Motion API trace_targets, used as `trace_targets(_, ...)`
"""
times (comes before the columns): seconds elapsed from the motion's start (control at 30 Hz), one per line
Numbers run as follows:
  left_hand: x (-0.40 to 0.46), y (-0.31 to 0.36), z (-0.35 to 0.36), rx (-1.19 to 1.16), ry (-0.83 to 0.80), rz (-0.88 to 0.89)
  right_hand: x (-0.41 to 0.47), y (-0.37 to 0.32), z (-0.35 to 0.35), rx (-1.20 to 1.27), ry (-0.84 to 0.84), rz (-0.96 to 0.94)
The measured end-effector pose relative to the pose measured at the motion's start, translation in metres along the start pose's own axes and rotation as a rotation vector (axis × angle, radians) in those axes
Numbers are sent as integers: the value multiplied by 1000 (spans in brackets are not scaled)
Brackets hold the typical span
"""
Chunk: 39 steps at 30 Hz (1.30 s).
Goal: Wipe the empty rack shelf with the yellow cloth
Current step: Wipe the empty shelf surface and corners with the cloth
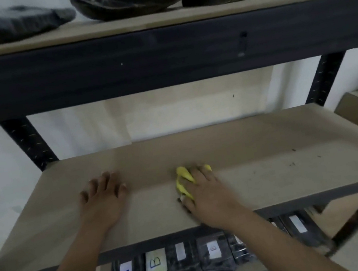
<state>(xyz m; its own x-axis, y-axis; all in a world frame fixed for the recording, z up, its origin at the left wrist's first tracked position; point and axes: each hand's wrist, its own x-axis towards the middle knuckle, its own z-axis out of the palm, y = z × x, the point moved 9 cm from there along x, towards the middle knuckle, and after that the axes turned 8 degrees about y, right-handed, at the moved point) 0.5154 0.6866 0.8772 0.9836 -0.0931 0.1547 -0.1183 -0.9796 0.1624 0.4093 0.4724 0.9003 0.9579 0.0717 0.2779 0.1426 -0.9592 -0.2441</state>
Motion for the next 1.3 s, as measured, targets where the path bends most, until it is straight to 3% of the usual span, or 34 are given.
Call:
trace_targets(0.23,-18,53,-15,-53,143,9,101,84,15,-38,28,161)
trace_targets(0.4,-34,187,-7,-200,137,267,67,195,-23,-127,43,348)
trace_targets(0.53,-35,259,23,-148,59,361,-4,212,-48,-169,18,354)
trace_targets(0.7,-28,265,37,-77,11,348,-80,145,-67,-227,188,172)
trace_targets(0.83,-27,265,36,-38,37,363,-58,138,-52,-137,176,131)
trace_targets(1.0,-29,266,33,25,113,370,44,194,-36,-75,121,243)
trace_targets(1.1,-25,264,39,-29,46,336,73,245,-42,-95,95,334)
trace_targets(1.3,-24,265,40,-40,10,329,7,327,-58,-297,64,493)
